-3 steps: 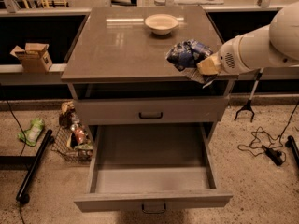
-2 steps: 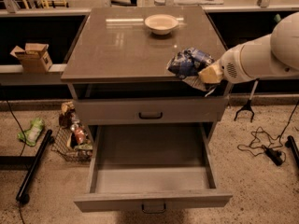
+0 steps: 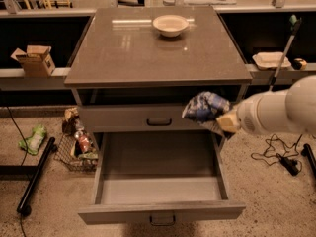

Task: Place blue chip bag into middle drawer

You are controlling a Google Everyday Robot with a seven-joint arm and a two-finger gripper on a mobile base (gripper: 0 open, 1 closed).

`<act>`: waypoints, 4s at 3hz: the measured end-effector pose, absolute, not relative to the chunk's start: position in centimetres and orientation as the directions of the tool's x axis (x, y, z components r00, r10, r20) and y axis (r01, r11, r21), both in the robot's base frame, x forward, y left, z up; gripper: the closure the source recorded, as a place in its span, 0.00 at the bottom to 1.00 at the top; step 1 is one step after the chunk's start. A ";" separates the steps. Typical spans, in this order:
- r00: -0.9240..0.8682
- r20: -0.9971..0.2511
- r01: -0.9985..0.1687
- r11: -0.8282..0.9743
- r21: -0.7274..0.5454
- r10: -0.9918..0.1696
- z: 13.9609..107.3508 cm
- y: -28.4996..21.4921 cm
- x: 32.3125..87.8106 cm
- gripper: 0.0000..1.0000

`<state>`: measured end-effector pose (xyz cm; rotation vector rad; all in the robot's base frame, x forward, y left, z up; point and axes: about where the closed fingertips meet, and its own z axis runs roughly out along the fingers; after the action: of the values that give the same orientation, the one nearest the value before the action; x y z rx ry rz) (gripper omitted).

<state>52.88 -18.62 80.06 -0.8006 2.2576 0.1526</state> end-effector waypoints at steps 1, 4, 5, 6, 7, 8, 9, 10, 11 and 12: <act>-0.601 -0.629 -0.591 0.804 -0.065 -0.492 74.3 -18.5 50.4 1.00; -0.605 -0.639 -0.676 0.731 0.097 -0.475 65.2 -15.6 49.6 1.00; -0.630 -0.627 -0.692 0.698 0.185 -0.458 59.6 -14.0 49.0 1.00; -0.670 -0.590 -0.674 0.702 0.230 -0.450 54.3 -12.9 48.9 1.00; -0.708 -0.561 -0.639 0.727 0.252 -0.429 50.7 -12.3 49.5 1.00; -0.747 -0.531 -0.598 0.754 0.273 -0.400 47.7 -12.1 50.6 0.82; -0.771 -0.512 -0.570 0.768 0.292 -0.378 45.9 -12.0 51.4 0.59; -0.781 -0.503 -0.561 0.769 0.307 -0.370 45.0 -11.7 51.8 0.36; -0.776 -0.511 -0.570 0.760 0.313 -0.371 45.0 -11.6 52.0 0.12; -0.772 -0.539 -0.565 0.751 0.342 -0.337 45.8 -12.3 52.4 0.00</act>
Offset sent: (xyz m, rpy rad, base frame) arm -0.0185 0.0005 -0.0441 0.0092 0.0613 -0.0070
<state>52.43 -12.34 45.81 -0.6844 2.4989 0.6909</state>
